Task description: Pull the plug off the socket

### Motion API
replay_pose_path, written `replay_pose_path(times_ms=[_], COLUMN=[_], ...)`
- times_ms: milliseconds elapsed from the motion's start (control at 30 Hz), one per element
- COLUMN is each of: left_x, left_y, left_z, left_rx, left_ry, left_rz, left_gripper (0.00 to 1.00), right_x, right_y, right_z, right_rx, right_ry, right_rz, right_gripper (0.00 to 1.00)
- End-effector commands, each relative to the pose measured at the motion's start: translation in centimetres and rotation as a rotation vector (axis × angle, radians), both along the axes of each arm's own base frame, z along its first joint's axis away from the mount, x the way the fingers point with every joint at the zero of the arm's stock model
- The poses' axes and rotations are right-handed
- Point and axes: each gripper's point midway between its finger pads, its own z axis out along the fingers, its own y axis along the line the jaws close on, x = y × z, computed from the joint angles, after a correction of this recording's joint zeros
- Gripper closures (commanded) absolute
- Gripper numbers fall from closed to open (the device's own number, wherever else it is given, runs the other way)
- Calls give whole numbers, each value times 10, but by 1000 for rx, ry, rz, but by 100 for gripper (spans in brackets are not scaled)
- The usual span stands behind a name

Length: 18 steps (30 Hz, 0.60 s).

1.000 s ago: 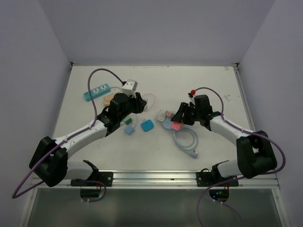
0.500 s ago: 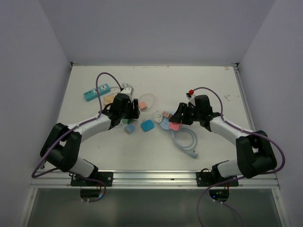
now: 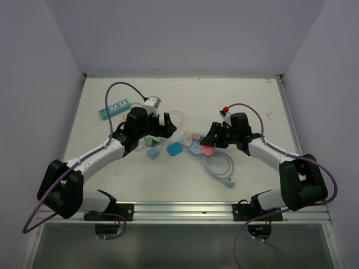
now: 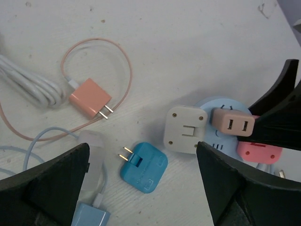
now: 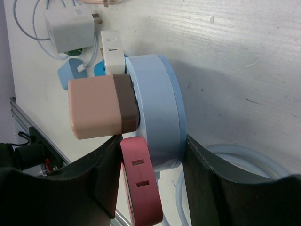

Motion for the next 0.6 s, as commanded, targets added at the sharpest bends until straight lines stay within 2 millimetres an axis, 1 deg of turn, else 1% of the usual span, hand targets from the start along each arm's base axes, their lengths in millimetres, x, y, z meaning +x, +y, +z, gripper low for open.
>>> replay_pose_path(times_ms=[0, 67, 100, 167, 200, 233, 300, 367, 400, 467, 500, 533, 567], left_x=[-10, -13, -18, -19, -23, -23, -25, -24, -25, -23, -25, -22, -21], left_y=[-27, -36, -47, -56, -67, -72, -85, -94, -100, -108, -115, -117, -119], left_z=[33, 37, 41, 42, 47, 43, 46, 44, 47, 42, 44, 37, 35], left_rx=[-90, -98, -104, -106, -114, -107, -125, -140, -153, -145, -143, -126, -118], left_ry=[-93, -100, -106, -104, -110, -99, -86, -78, -78, -76, -77, -68, -65], left_rz=[-111, -122, -147, -141, -161, -160, -169, -176, -179, -179, -192, -181, -177], left_gripper=[1, 0, 0, 0, 0, 0, 1, 0, 0, 0, 1, 0, 1], right_x=[9, 8, 8, 8, 8, 8, 8, 8, 7, 7, 6, 6, 6], right_y=[12, 14, 14, 15, 16, 16, 17, 16, 17, 17, 18, 18, 18], right_z=[24, 23, 23, 23, 25, 24, 26, 26, 27, 27, 27, 27, 27], right_rx=[59, 56, 53, 53, 54, 52, 49, 44, 44, 44, 45, 45, 44], right_ry=[-77, -78, -80, -82, -87, -87, -92, -98, -100, -100, -102, -102, -102], right_rz=[56, 61, 64, 67, 70, 72, 75, 73, 78, 78, 81, 82, 82], right_gripper=[100, 100, 100, 100, 100, 100, 100, 100, 100, 100, 100, 100, 100])
